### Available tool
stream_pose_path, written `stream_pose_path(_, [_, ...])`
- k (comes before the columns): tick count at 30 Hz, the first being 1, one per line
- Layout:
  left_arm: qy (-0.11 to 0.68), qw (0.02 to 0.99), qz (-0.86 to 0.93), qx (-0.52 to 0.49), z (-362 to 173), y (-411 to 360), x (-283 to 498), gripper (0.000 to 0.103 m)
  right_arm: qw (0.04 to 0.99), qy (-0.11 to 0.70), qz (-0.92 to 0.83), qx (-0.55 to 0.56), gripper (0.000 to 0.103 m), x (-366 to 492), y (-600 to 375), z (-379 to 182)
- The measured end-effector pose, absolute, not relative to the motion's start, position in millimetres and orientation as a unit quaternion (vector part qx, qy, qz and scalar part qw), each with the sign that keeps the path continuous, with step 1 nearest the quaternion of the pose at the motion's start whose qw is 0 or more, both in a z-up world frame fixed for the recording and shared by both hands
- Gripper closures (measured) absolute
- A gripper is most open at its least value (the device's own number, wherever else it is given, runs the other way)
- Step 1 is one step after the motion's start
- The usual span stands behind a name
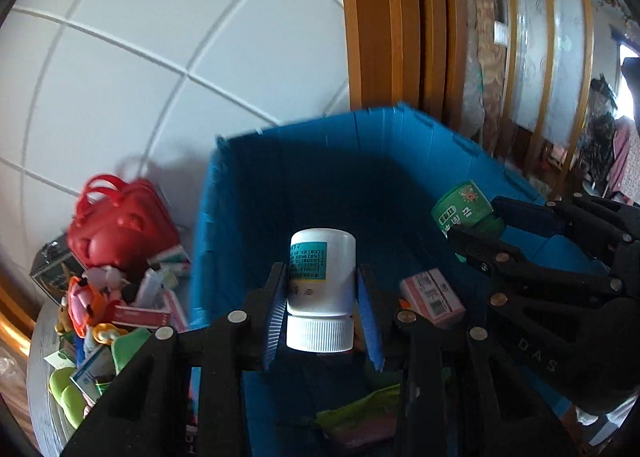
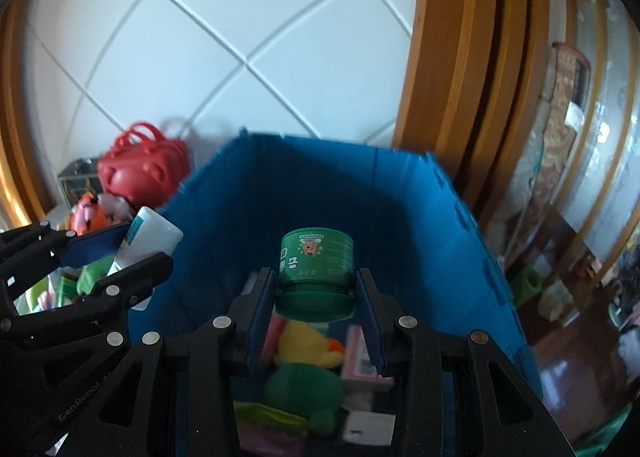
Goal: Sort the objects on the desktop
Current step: 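Open both grippers to drop the bottle and jar into the crate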
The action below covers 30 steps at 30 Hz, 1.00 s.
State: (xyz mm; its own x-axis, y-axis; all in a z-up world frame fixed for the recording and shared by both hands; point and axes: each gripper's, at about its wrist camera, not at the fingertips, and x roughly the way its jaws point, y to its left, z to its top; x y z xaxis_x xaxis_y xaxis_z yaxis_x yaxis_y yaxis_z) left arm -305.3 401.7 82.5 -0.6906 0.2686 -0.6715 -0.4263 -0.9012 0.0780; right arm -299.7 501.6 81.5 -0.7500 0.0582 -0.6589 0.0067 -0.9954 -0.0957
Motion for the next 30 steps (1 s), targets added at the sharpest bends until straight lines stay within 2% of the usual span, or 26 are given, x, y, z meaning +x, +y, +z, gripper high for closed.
stream_pose_path(6, [0.130,0.182,0.863,-0.453,34,439,-356,0.069,0.011,-0.037,0.861,-0.508,0.063,-357,539,16])
stream_pose_path(10, [0.139,0.178,0.842,-0.490,11,451,-365,0.069,-0.006,-0.028,0.822,-0.568,0.063,-369,547,-10])
stream_pose_path(13, [0.144,0.171,0.841,-0.492,7,454,-365,0.069,0.004,-0.052,0.816,-0.576,0.063,-368,546,-13])
stream_pose_path(27, [0.133,0.177,0.847,-0.483,16,454,-359,0.069,0.025,-0.066,0.835,-0.546,0.062,-370,547,5])
stream_pose_path(28, [0.132,0.178,0.848,-0.481,18,453,-357,0.069,0.027,-0.066,0.837,-0.543,0.060,-368,547,8])
stream_pose_path(30, [0.125,0.179,0.852,-0.477,23,450,-354,0.069,0.034,-0.074,0.841,-0.535,0.047,-362,546,15])
